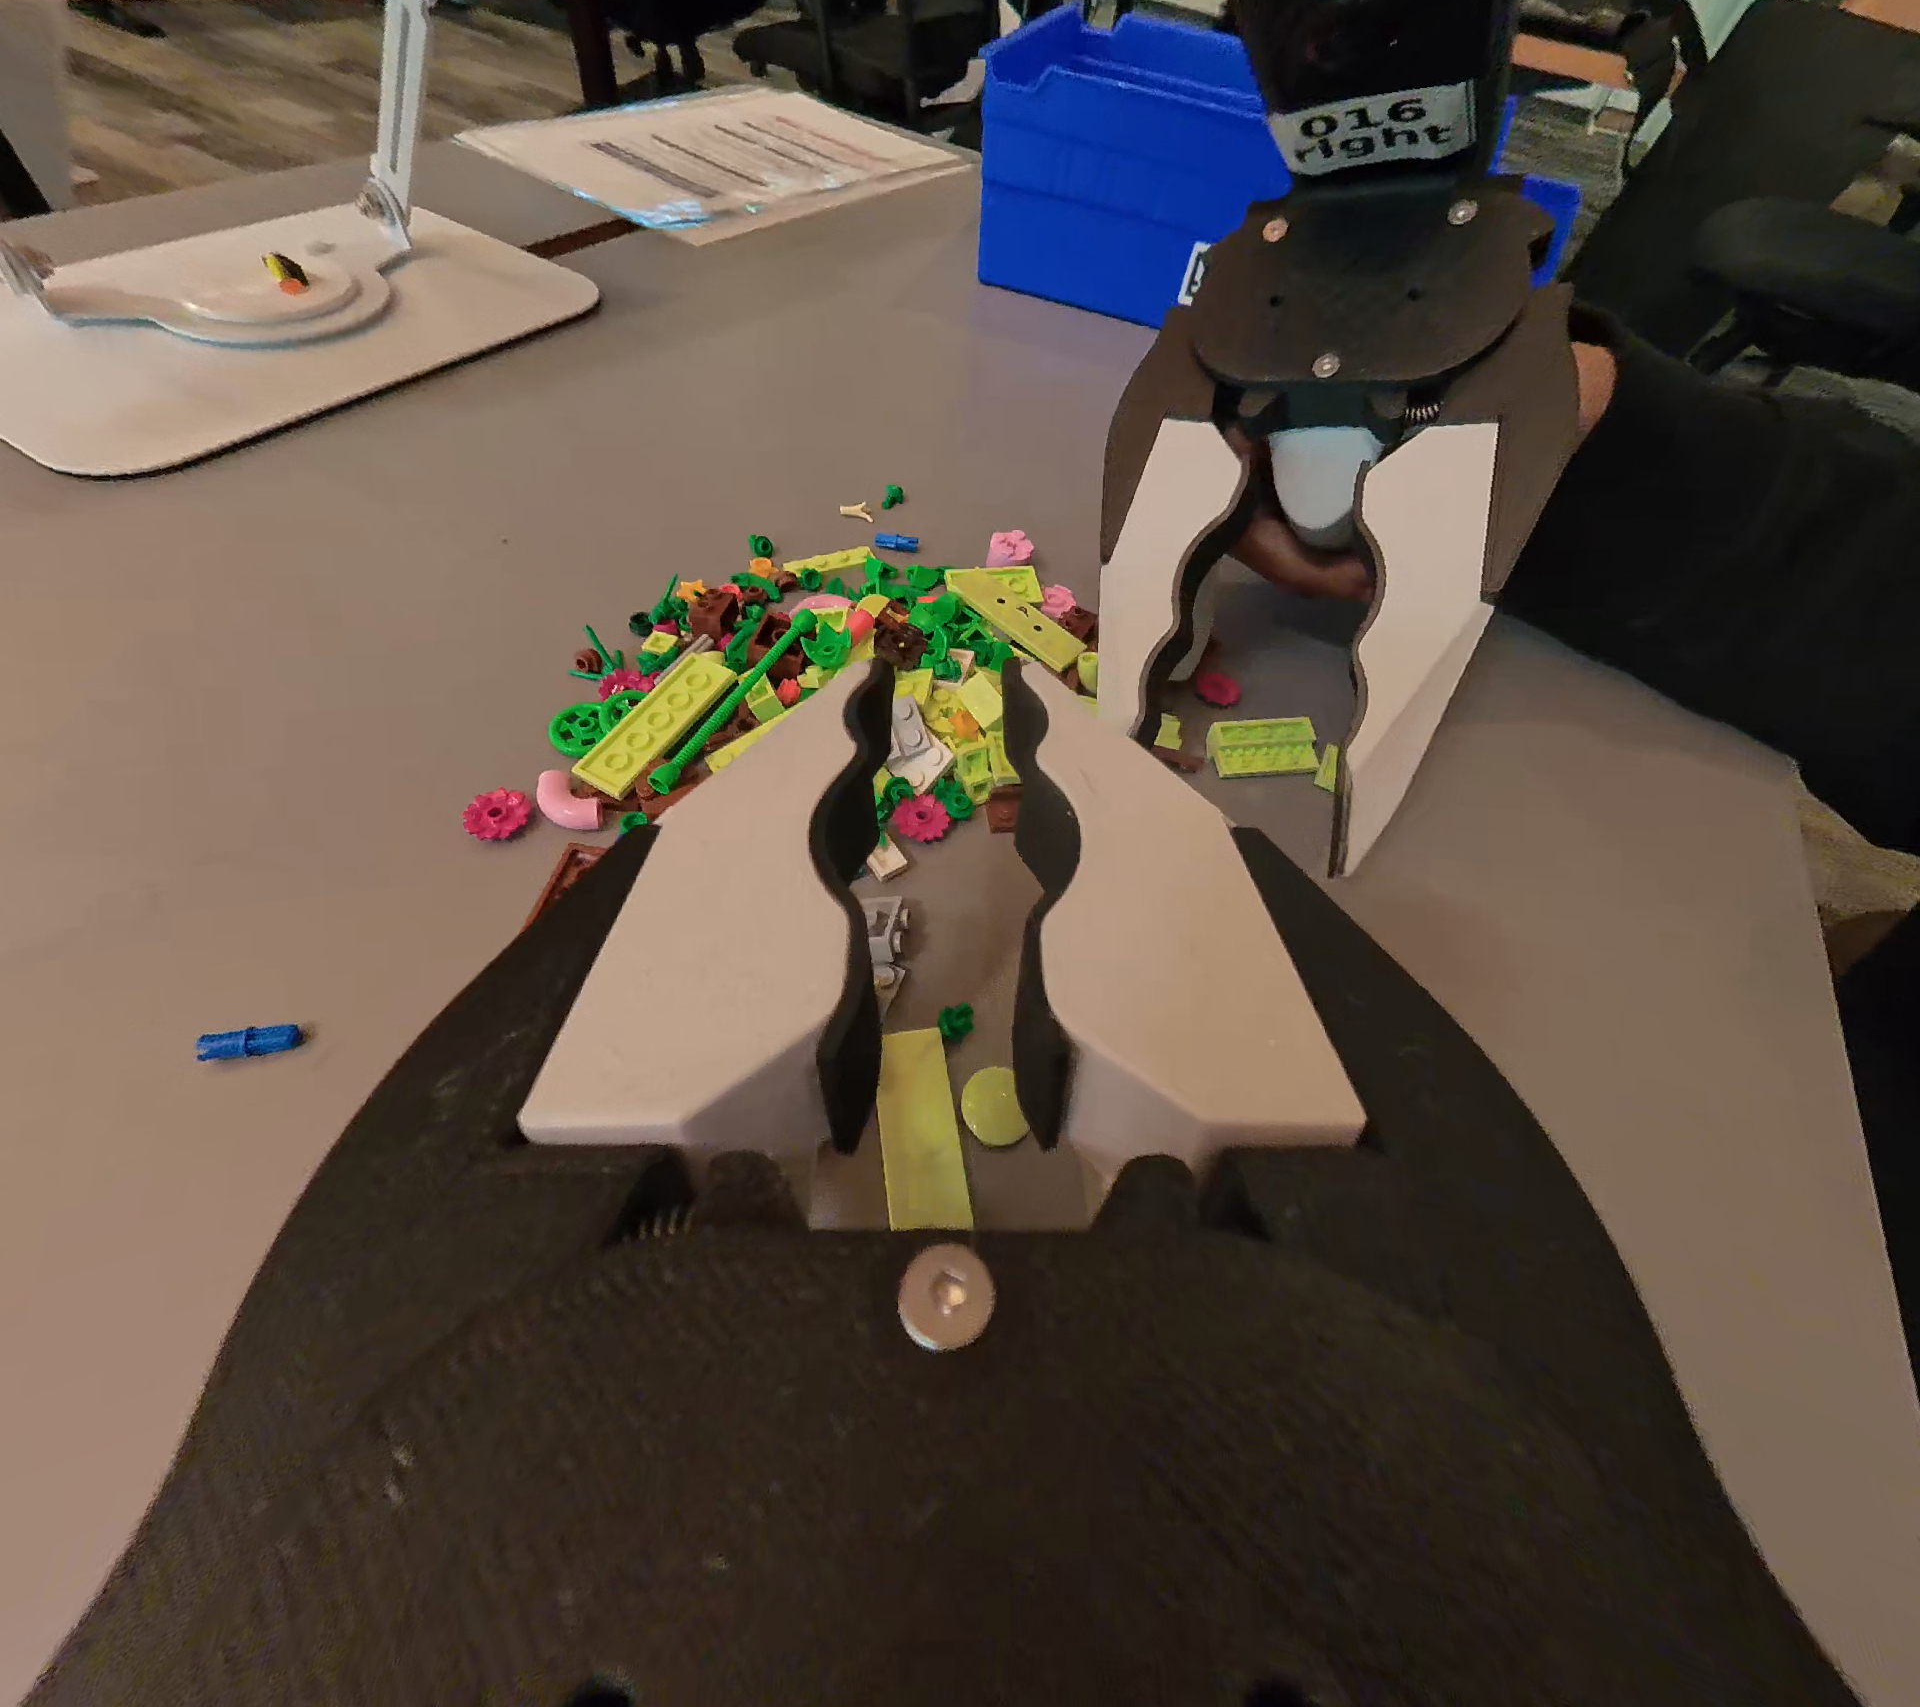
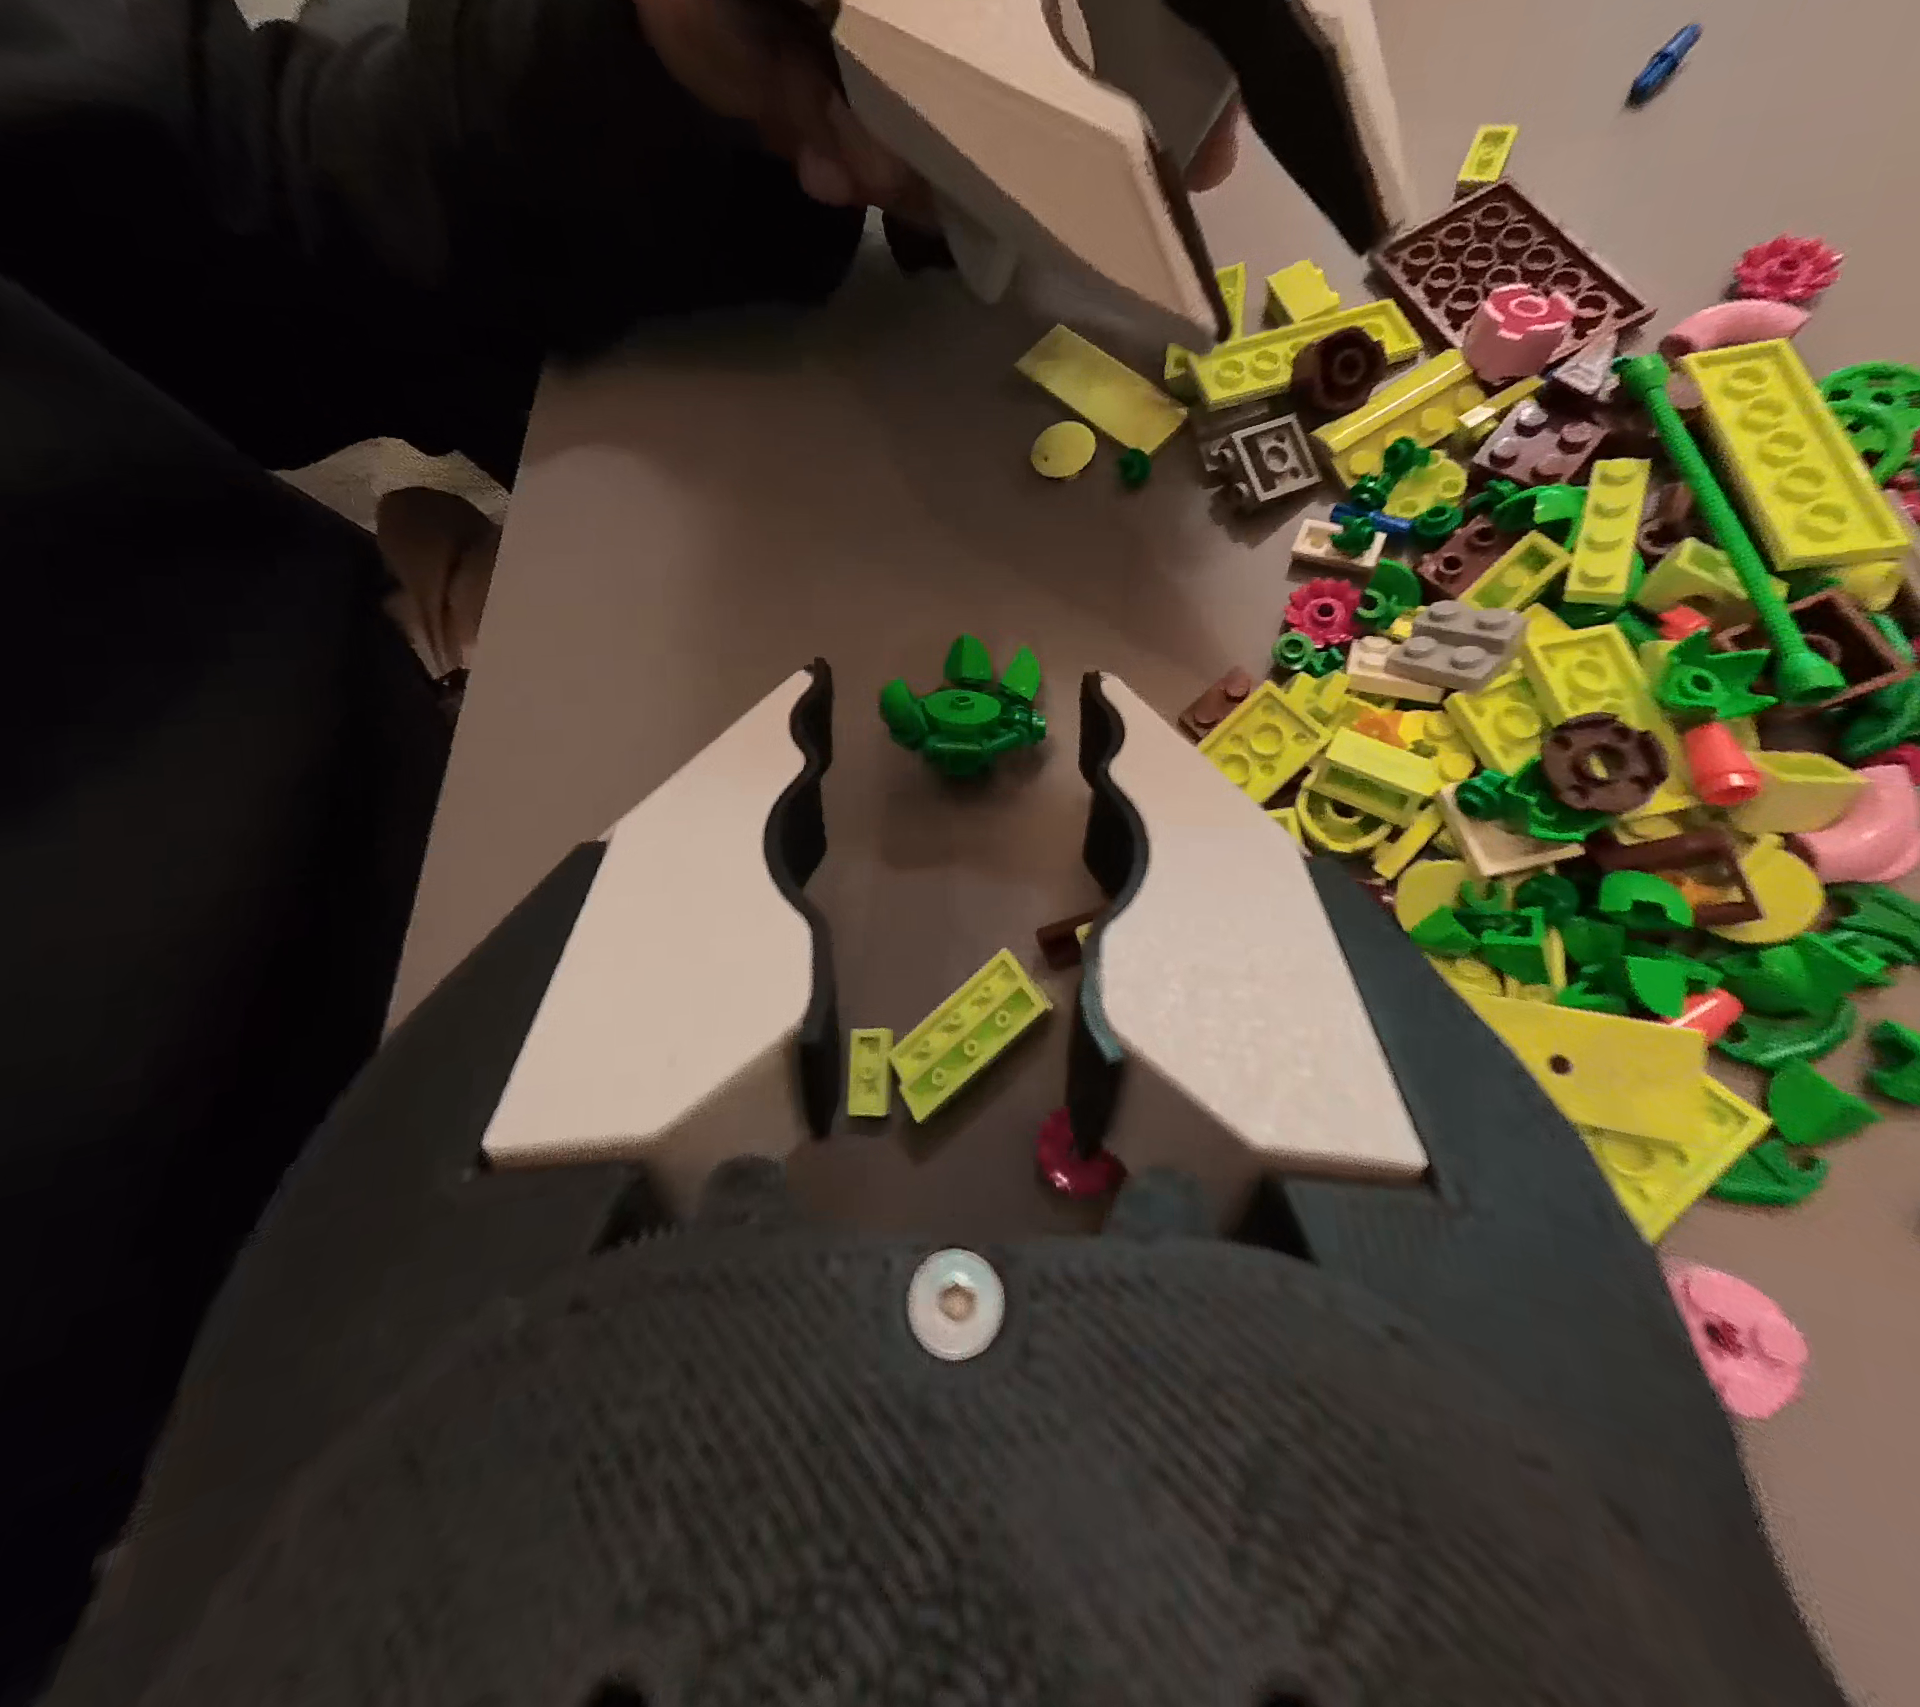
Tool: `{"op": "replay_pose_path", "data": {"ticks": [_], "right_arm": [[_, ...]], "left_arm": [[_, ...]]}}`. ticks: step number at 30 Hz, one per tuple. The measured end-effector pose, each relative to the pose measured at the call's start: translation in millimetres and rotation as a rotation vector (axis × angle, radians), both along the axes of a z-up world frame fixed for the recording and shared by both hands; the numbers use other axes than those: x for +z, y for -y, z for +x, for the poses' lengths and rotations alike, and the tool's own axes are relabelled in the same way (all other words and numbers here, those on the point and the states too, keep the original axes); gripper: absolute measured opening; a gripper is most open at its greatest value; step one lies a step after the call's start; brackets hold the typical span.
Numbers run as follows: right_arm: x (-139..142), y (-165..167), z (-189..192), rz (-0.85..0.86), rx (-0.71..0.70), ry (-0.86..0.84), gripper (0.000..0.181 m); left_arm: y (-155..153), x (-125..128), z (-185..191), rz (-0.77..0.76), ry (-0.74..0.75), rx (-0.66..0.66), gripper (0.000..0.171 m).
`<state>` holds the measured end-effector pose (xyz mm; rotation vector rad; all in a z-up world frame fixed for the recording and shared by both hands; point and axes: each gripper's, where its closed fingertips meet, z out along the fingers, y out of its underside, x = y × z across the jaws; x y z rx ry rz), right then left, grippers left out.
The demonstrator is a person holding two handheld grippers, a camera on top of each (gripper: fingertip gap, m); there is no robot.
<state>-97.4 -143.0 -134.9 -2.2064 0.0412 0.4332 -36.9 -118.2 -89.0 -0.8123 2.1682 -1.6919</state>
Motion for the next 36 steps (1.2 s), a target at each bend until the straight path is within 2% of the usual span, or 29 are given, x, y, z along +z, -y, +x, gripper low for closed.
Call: {"op": "replay_pose_path", "data": {"ticks": [6, 9, 10, 15, 18, 20, 22, 23, 25, 30, 36], "right_arm": [[-14.1, 0.6, -5.7, -0.063, 0.039, 0.065, 0.049], [-22.2, 0.4, -6.8, -0.101, 0.056, 0.120, 0.039], [-22.9, 0.1, -6.2, -0.104, 0.059, 0.145, 0.033], [-11.6, -3.3, -2.5, -0.054, 0.048, 0.220, 0.030], [18.2, -9.0, 11.5, 0.097, -0.018, 0.343, 0.030], [43.3, -9.4, 21.1, 0.217, -0.069, 0.479, 0.030], [64.1, -8.9, 22.6, 0.318, -0.092, 0.609, 0.030], [71.9, -9.1, 21.7, 0.357, -0.101, 0.666, 0.029], [82.5, -10.3, 21.1, 0.408, -0.127, 0.756, 0.029], [91.1, -11.0, 23.1, 0.442, -0.166, 0.862, 0.030], [96.5, -10.8, 21.2, 0.471, -0.174, 0.896, 0.029]], "left_arm": [[0.0, -1.2, -0.3, -0.007, -0.018, -0.005, 0.019], [0.6, -2.8, -0.7, 0.003, -0.019, -0.007, 0.019], [0.7, -3.0, -0.8, 0.004, -0.019, -0.008, 0.020], [1.0, 0.5, -1.1, -0.049, -0.049, -0.013, 0.028], [4.6, 8.8, -6.2, -0.204, -0.164, -0.065, 0.048], [11.0, 22.0, -15.3, -0.406, -0.330, -0.167, 0.062], [14.0, 42.3, -25.7, -0.633, -0.479, -0.300, 0.064], [13.7, 47.6, -27.3, -0.705, -0.527, -0.334, 0.059], [14.5, 49.8, -30.4, -0.751, -0.569, -0.367, 0.049], [22.4, 46.3, -39.6, -0.697, -0.564, -0.403, 0.045], [26.8, 47.3, -43.7, -0.703, -0.564, -0.422, 0.019]]}}
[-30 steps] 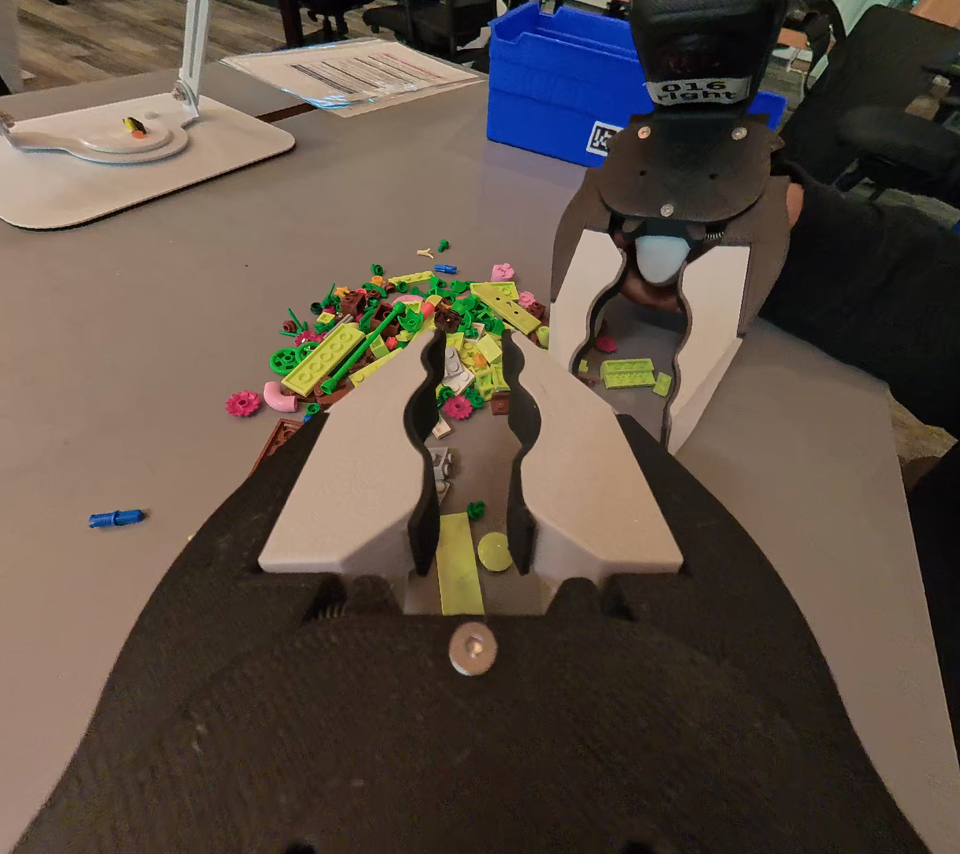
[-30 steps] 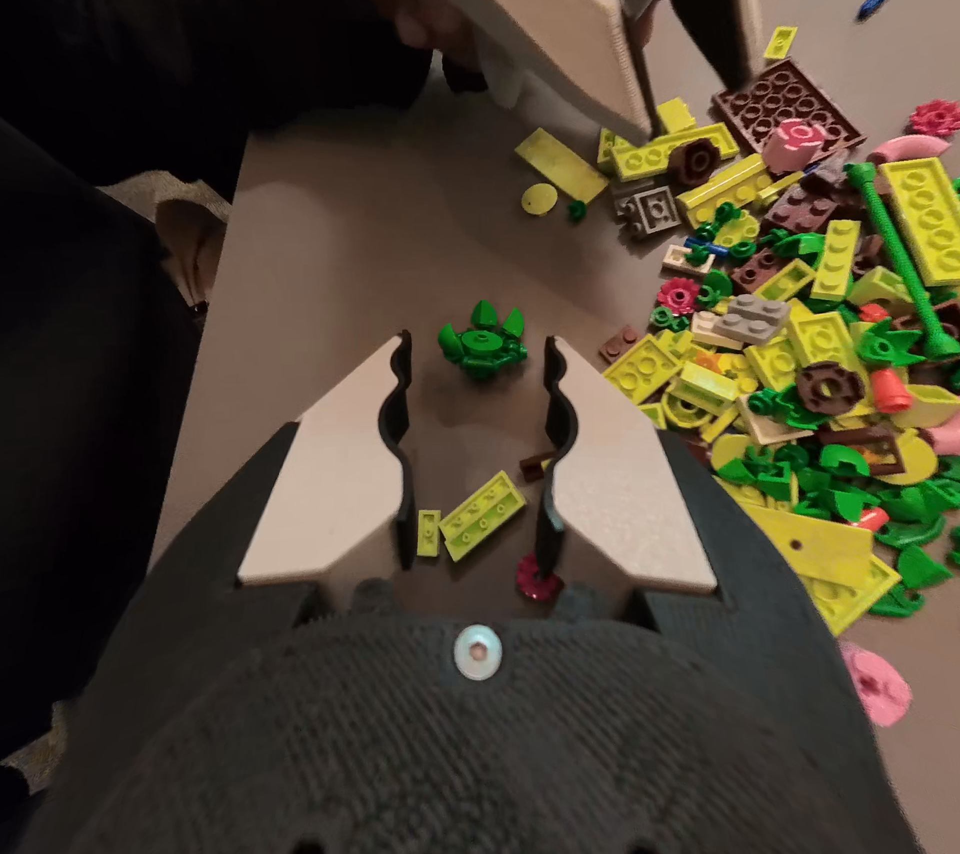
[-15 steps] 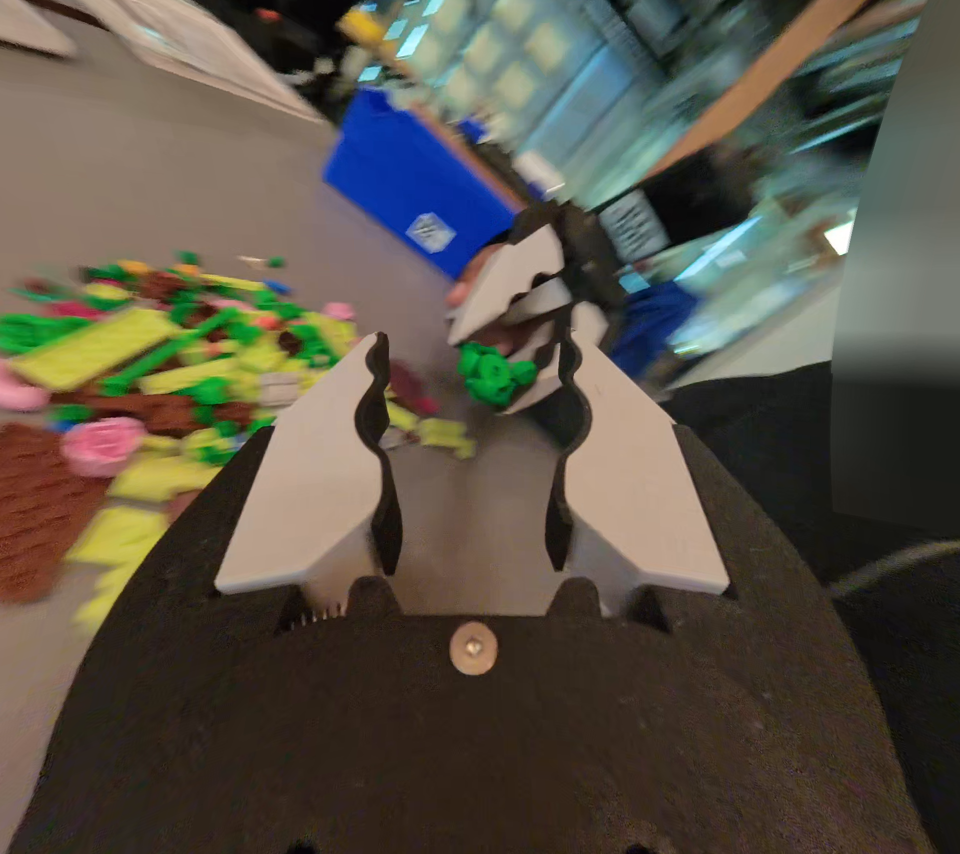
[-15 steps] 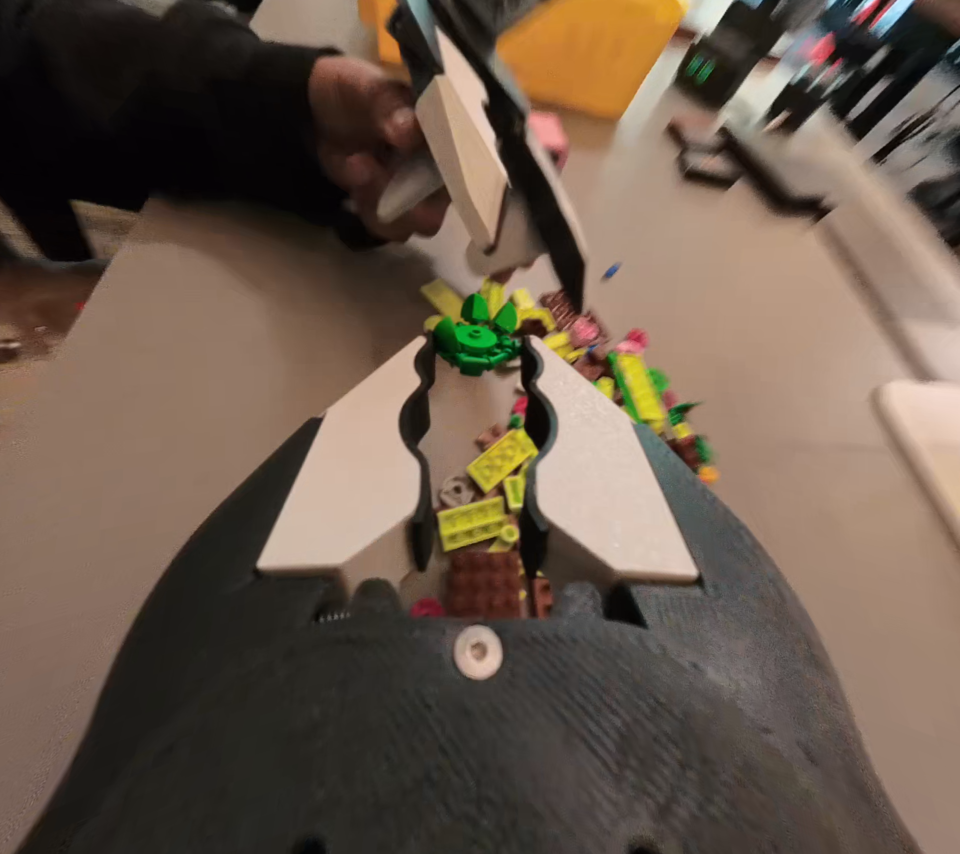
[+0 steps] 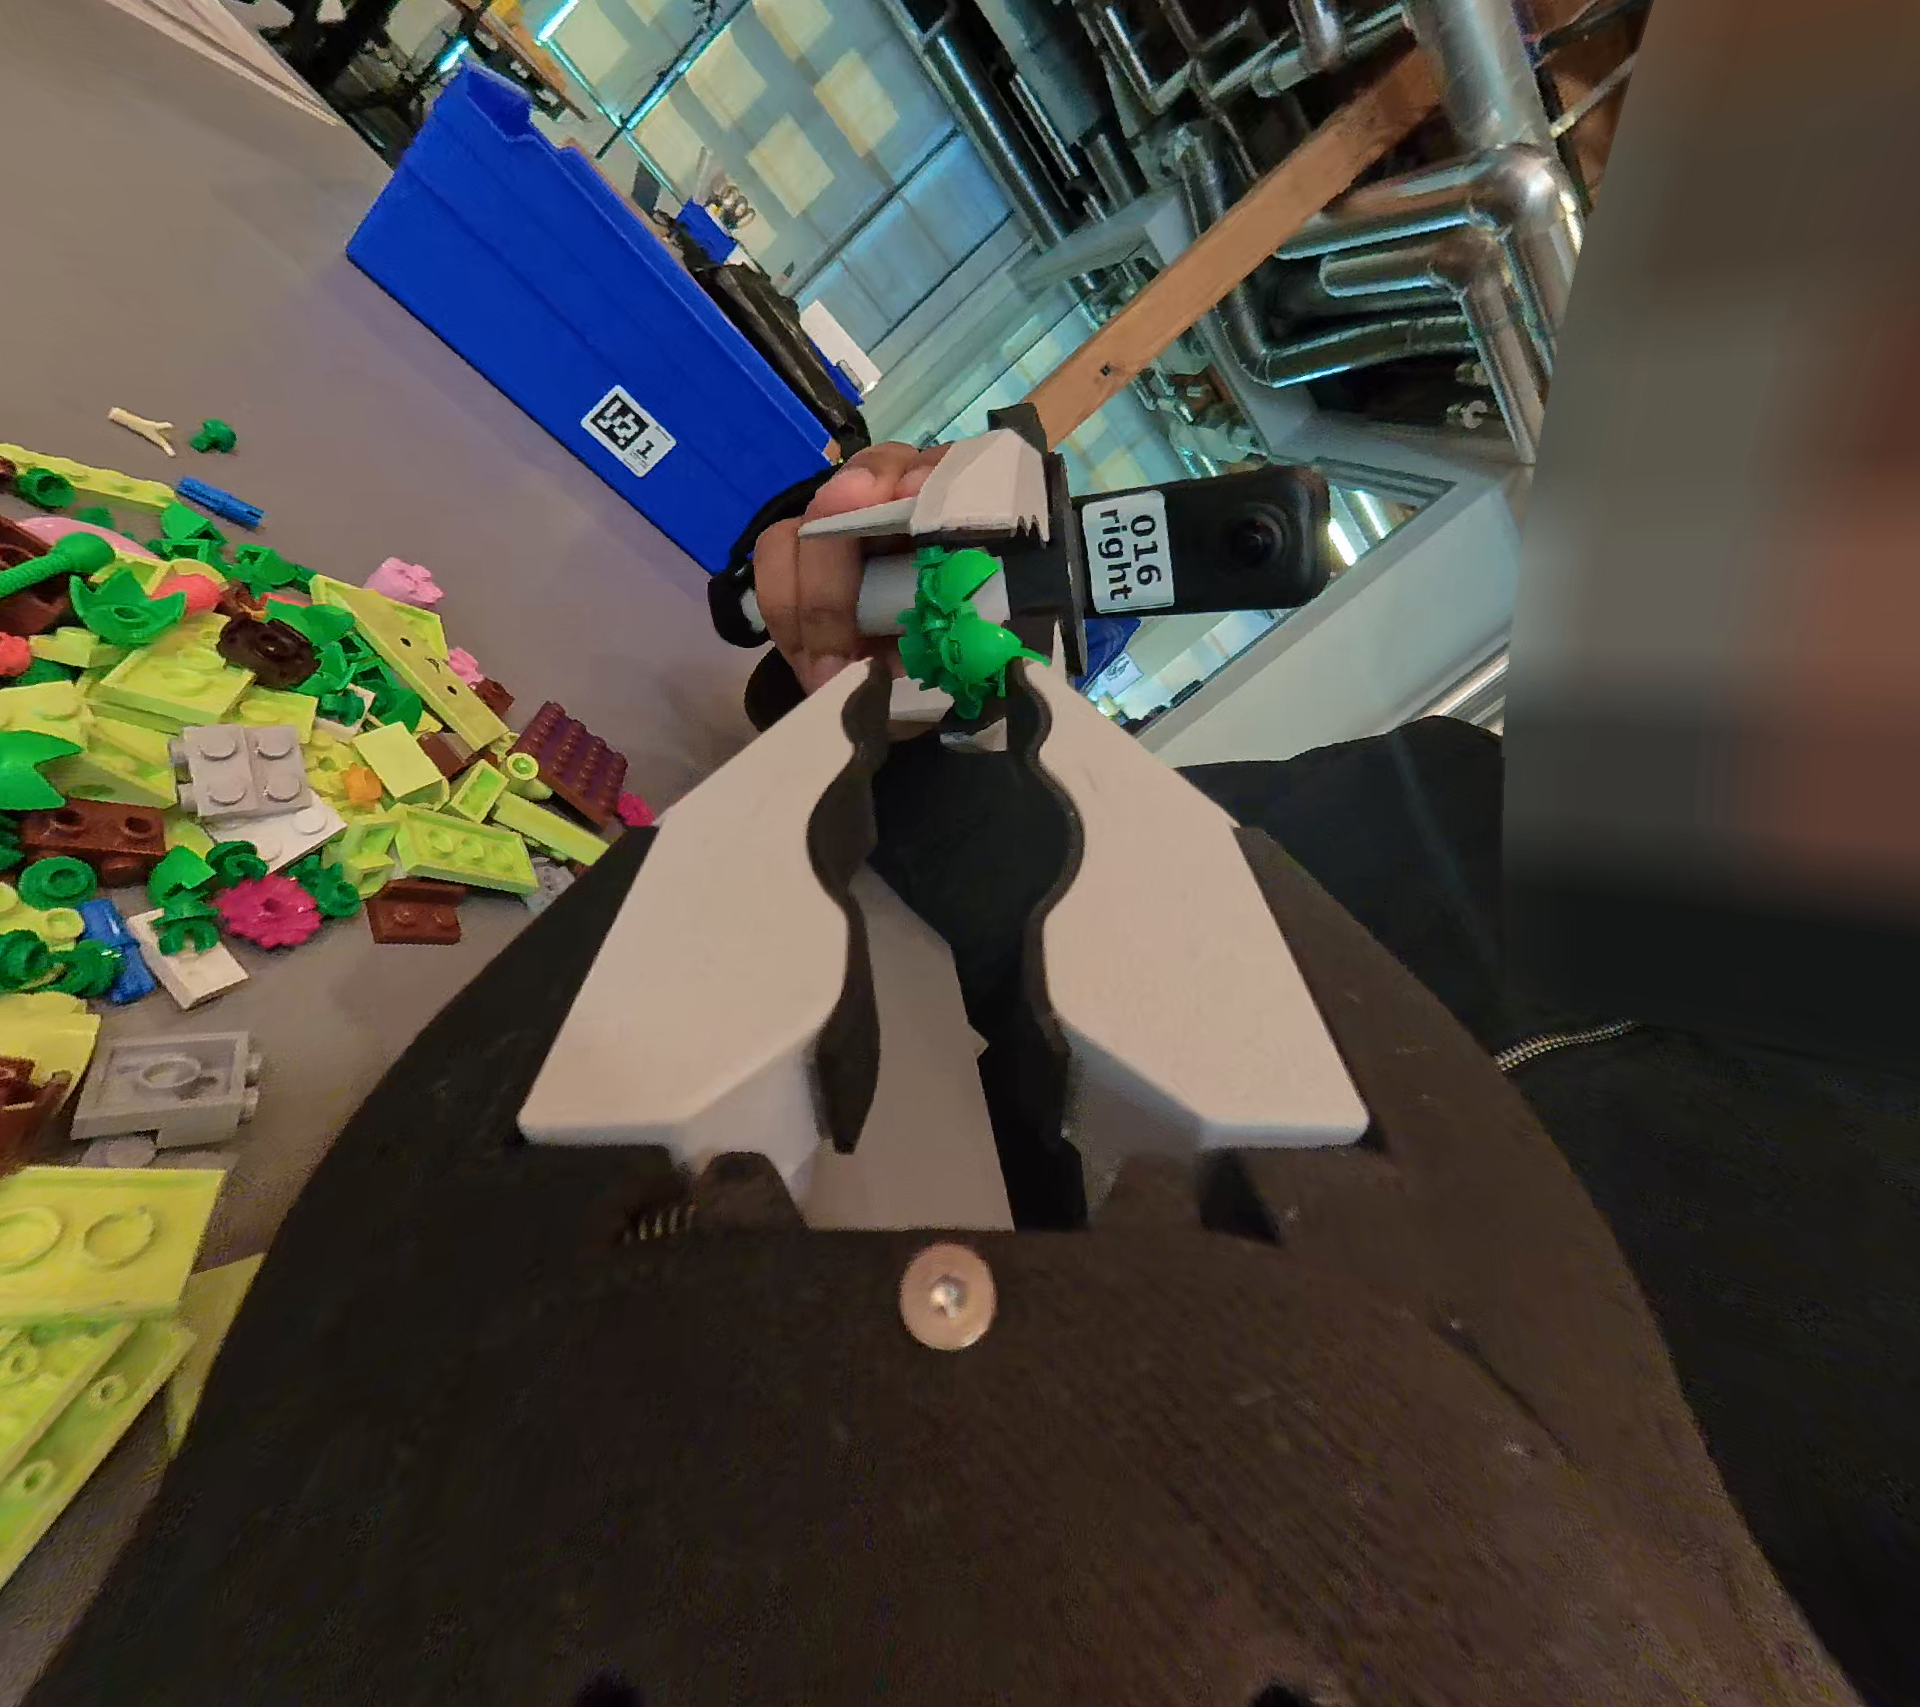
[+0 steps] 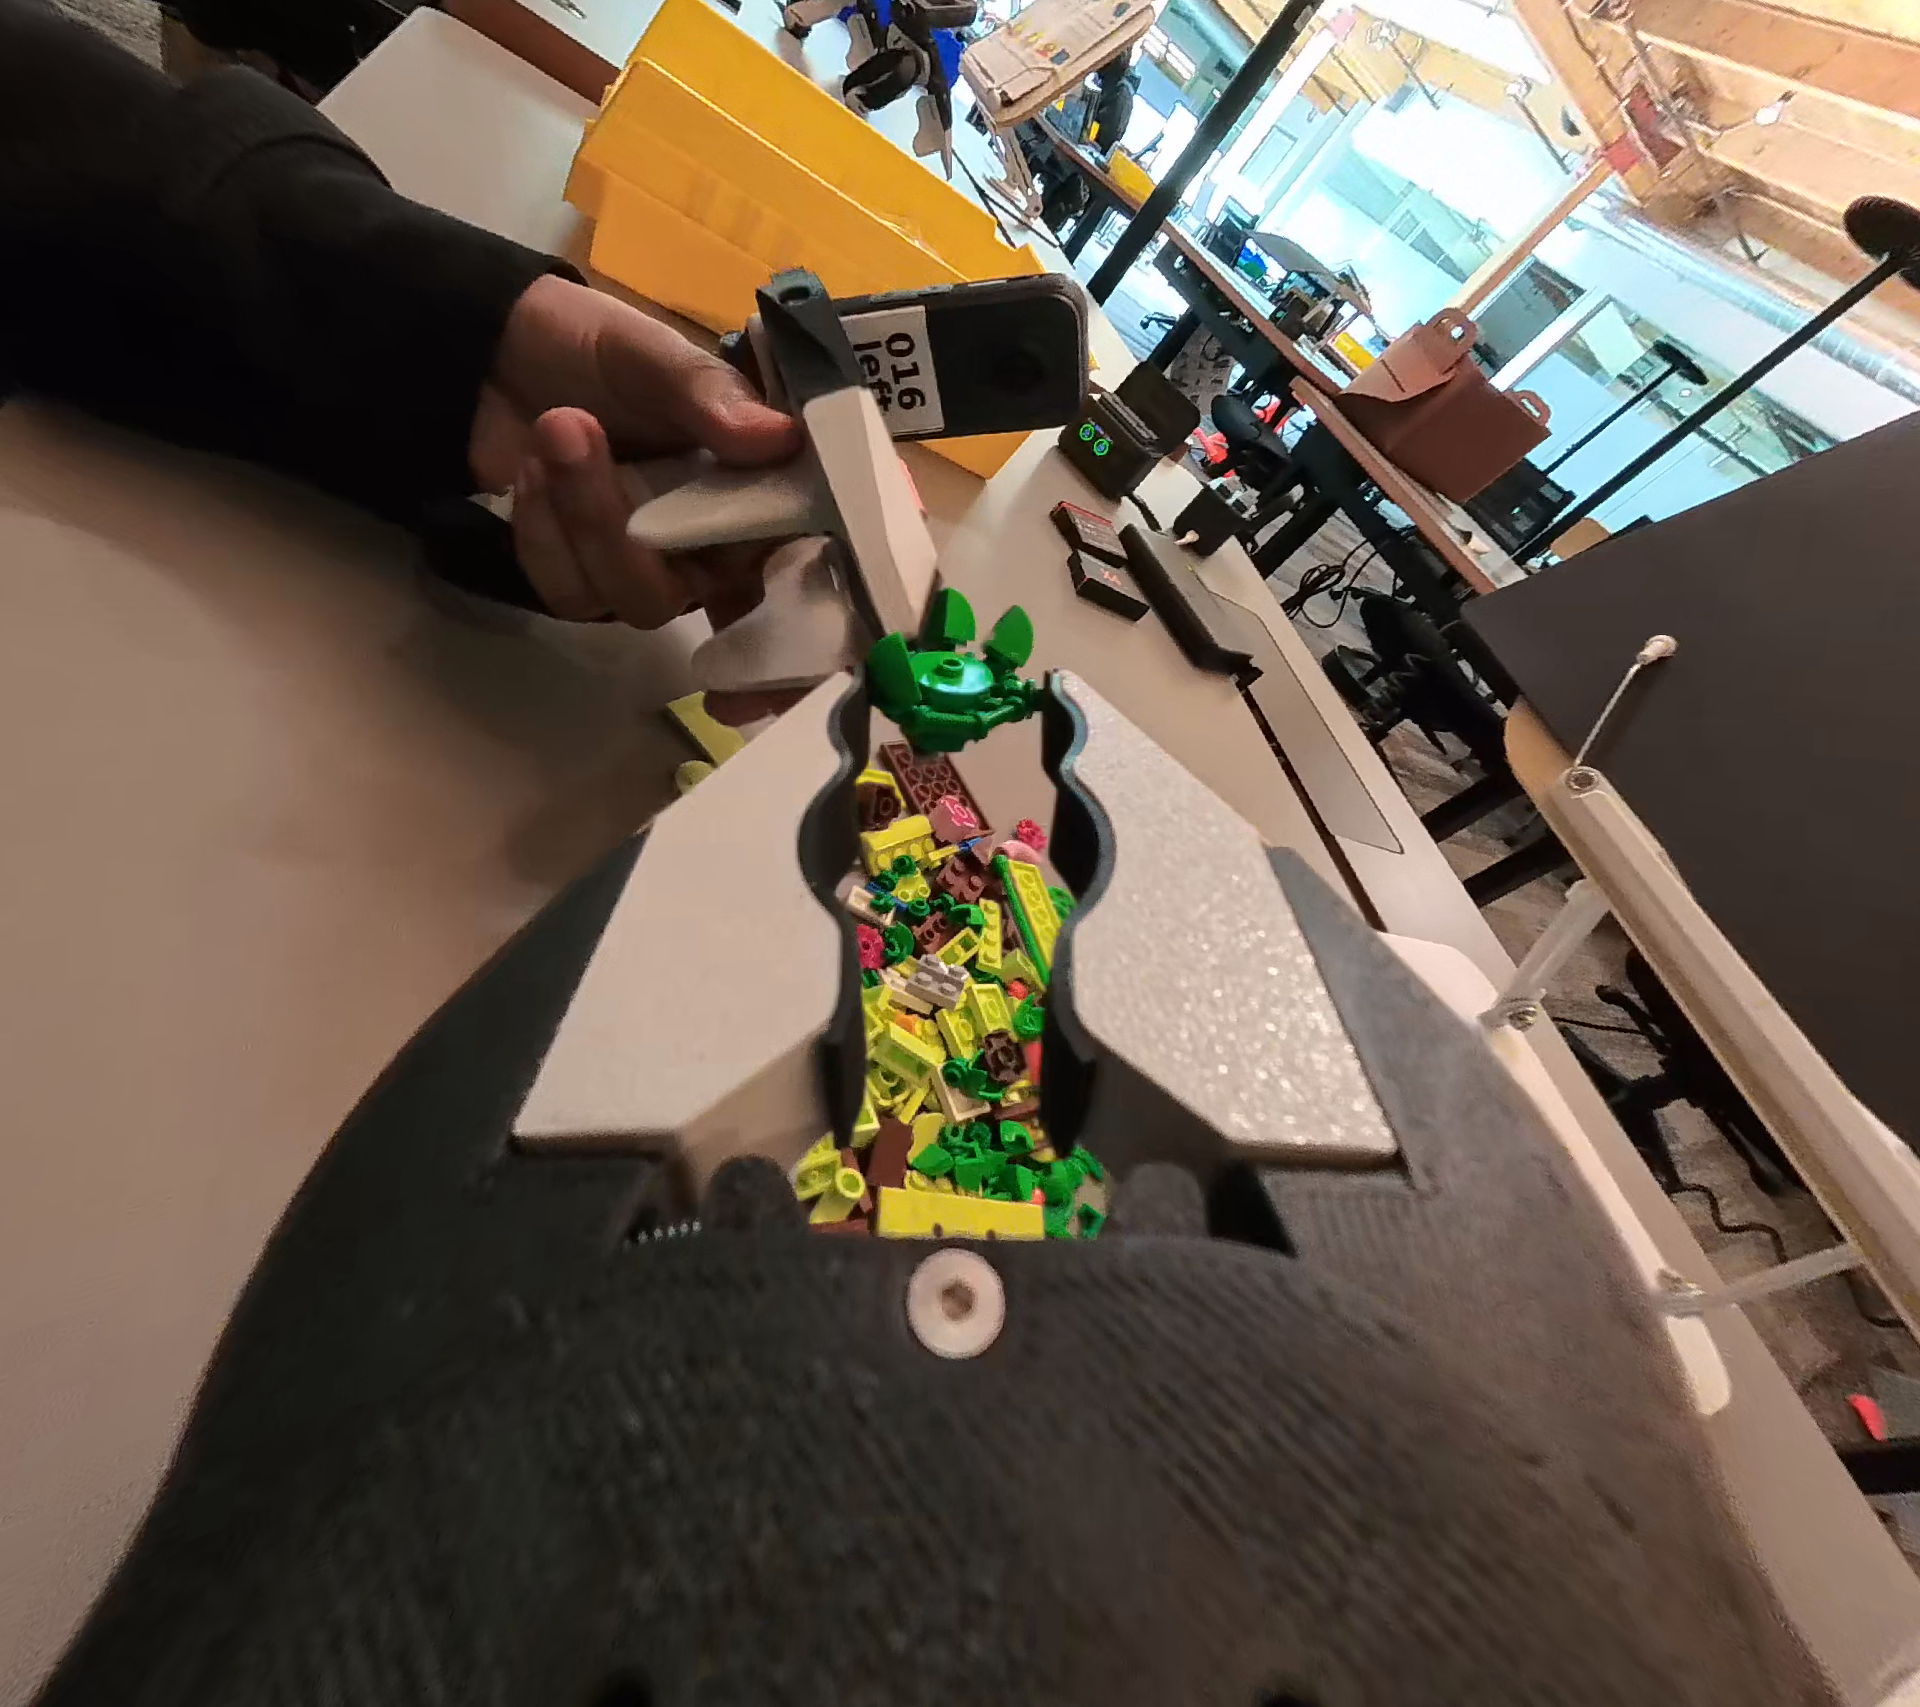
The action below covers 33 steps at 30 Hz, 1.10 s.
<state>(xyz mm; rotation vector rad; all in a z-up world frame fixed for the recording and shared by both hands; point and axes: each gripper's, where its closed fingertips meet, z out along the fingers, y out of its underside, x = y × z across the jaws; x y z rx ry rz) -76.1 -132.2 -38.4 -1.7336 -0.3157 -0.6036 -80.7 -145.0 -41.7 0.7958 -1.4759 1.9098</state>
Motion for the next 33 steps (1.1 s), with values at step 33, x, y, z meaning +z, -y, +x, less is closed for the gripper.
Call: {"op": "replay_pose_path", "data": {"ticks": [33], "right_arm": [[13.1, 4.8, 10.6, 0.264, 0.289, -1.021, 0.018]], "left_arm": [[-1.6, 3.3, 11.3, 0.342, 0.560, 0.365, 0.015]]}}
